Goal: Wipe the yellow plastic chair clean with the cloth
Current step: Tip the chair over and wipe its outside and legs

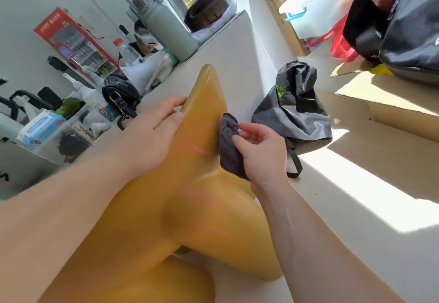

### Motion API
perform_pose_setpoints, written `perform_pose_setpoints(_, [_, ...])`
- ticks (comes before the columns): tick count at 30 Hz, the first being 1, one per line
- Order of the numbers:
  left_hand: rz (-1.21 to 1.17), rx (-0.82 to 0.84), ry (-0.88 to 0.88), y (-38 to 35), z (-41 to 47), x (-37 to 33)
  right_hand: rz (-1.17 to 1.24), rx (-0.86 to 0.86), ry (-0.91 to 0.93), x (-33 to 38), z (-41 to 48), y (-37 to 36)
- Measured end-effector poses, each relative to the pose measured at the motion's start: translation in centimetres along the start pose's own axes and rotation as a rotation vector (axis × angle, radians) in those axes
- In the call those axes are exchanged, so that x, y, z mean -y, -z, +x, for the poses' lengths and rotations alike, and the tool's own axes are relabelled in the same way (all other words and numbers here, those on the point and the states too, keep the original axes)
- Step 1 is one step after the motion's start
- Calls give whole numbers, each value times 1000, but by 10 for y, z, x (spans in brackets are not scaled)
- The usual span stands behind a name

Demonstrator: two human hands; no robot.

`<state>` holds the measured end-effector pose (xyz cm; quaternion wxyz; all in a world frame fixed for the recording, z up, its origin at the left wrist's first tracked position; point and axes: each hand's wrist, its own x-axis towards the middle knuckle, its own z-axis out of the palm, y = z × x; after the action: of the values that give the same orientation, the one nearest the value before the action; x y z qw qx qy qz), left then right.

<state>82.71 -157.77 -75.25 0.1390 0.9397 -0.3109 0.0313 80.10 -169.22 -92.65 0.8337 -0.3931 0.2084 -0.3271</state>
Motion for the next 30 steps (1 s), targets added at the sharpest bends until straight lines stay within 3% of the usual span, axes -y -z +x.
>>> perform_pose_setpoints(6, [62, 8, -12, -3, 3, 1, 108, -189, 114, 2, 16, -24])
perform_pose_setpoints(12, [70, 31, 17, -1, 2, 2, -189, -56, 85, -59, 20, -37])
perform_pose_setpoints(17, [71, 36, 22, 1, 0, -1, -152, 65, -82, -69, 20, -30])
perform_pose_setpoints(23, [44, 1, 26, 0, -2, 0, -171, 87, 273, -2, 29, -50])
perform_pose_setpoints(25, [42, 2, 33, -1, -2, -2, -202, 73, 314, 1, 36, -52])
perform_pose_setpoints(30, [72, 27, 54, 0, 0, -4, -243, -23, -12, -43, 49, -32])
